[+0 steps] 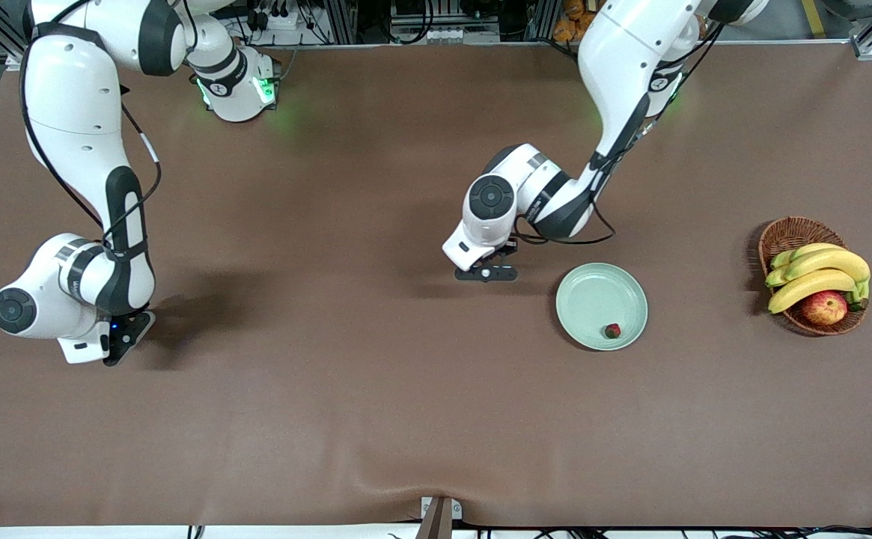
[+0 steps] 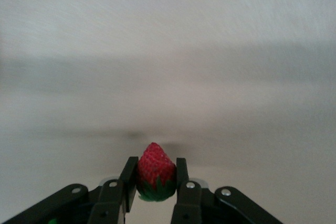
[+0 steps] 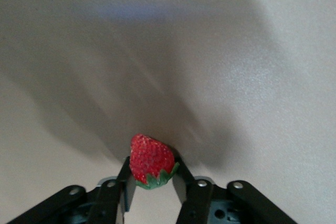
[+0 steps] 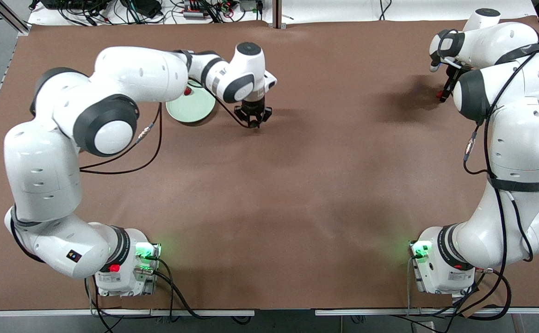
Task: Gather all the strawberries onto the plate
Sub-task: 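Place the strawberry on the plate while the right gripper carries the last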
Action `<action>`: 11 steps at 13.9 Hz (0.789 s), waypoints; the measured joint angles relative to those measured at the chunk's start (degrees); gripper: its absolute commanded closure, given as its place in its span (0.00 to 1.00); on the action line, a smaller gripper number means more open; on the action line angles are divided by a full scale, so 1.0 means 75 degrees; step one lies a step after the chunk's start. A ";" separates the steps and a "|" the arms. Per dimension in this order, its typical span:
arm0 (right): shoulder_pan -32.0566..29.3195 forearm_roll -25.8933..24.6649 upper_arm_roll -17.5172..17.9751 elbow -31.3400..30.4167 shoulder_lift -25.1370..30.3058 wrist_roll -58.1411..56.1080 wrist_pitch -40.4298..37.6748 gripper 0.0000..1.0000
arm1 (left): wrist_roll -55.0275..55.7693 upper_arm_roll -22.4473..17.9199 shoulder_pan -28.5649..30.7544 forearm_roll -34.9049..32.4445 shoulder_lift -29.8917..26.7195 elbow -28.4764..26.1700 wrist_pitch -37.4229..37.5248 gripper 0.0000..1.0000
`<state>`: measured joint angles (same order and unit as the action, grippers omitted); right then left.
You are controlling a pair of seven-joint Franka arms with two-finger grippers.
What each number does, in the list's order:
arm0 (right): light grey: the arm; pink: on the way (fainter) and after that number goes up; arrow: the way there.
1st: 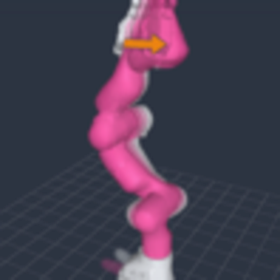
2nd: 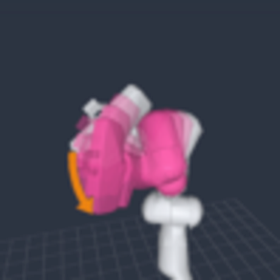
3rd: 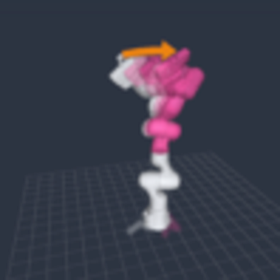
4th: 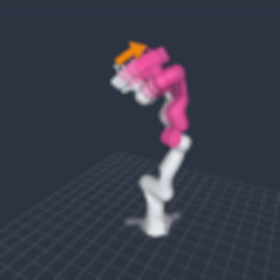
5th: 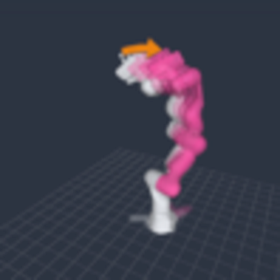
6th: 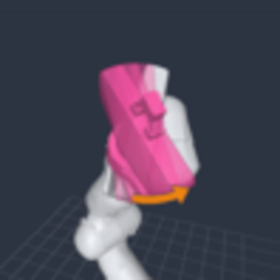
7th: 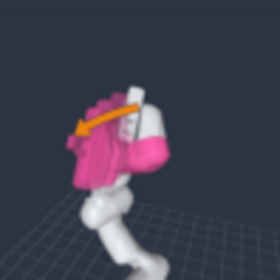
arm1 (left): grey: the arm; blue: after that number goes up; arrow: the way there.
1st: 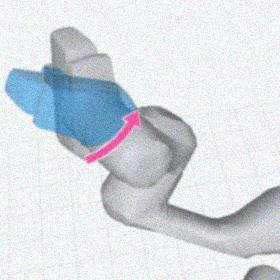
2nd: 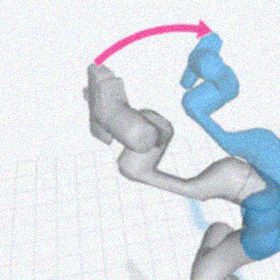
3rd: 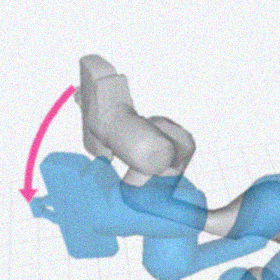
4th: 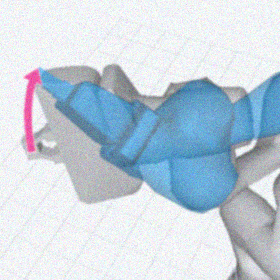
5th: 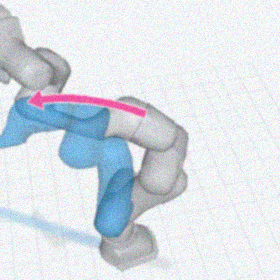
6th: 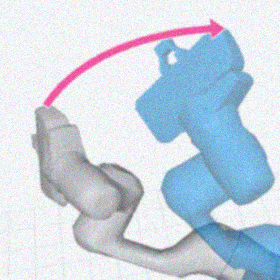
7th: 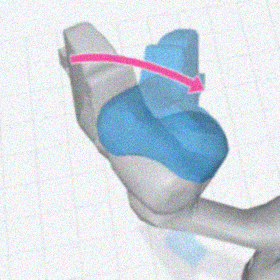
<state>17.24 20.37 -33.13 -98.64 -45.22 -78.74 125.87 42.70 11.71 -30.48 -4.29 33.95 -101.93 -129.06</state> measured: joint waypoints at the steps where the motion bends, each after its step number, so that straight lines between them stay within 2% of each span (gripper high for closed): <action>1: -0.0005 0.0011 0.0010 0.0013 0.0002 -0.0002 -0.0003 1.00 | -0.0069 -0.0003 0.0193 -0.0026 -0.0219 -0.0034 0.0159 0.93; 4: 0.0011 0.0097 0.0103 0.0405 0.0007 -0.0005 -0.0189 1.00 | -0.1048 -0.0020 0.0988 -0.0050 -0.0693 -0.0231 0.0300 0.93; 8: 0.0033 0.0151 0.0115 0.1230 0.0048 -0.0010 -0.0830 1.00 | -0.2472 -0.0041 0.2187 -0.0114 -0.0692 -0.0297 0.0265 0.91; 11: 0.0193 0.0741 0.0200 0.1509 0.0085 -0.0138 -0.0884 1.00 | -0.3086 -0.0043 0.2720 -0.0356 -0.0544 -0.0272 -0.0024 0.90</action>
<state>18.68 25.93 -31.63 -87.32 -44.58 -79.77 119.24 19.55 11.39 -10.08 -6.95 29.87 -103.97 -129.24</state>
